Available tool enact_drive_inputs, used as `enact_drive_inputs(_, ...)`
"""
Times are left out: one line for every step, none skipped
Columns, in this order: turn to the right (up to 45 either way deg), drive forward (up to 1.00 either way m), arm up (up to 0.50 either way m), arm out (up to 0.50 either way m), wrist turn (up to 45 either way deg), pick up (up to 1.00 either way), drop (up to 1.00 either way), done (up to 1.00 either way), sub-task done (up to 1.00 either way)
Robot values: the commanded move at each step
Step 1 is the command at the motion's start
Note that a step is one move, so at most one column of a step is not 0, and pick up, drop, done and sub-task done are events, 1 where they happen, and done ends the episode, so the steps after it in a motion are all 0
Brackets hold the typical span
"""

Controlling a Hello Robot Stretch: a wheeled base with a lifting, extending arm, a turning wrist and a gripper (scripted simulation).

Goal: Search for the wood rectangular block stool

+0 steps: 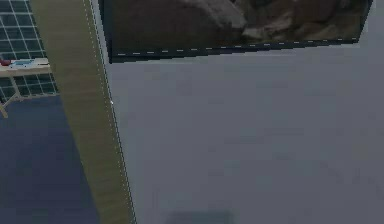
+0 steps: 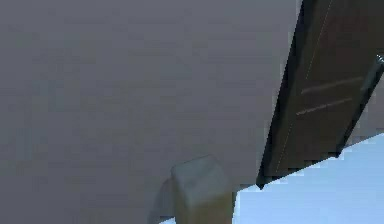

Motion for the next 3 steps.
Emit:
enact_drive_inputs(45.0,0.00,0.00,0.00,0.0,0.00,0.00,0.00,0.00)
enact_drive_inputs(45.0,0.00,0.00,0.00,0.0,0.00,0.00,0.00,0.00)
enact_drive_inputs(0.0,0.00,0.00,0.00,0.0,0.00,0.00,1.00,0.00)
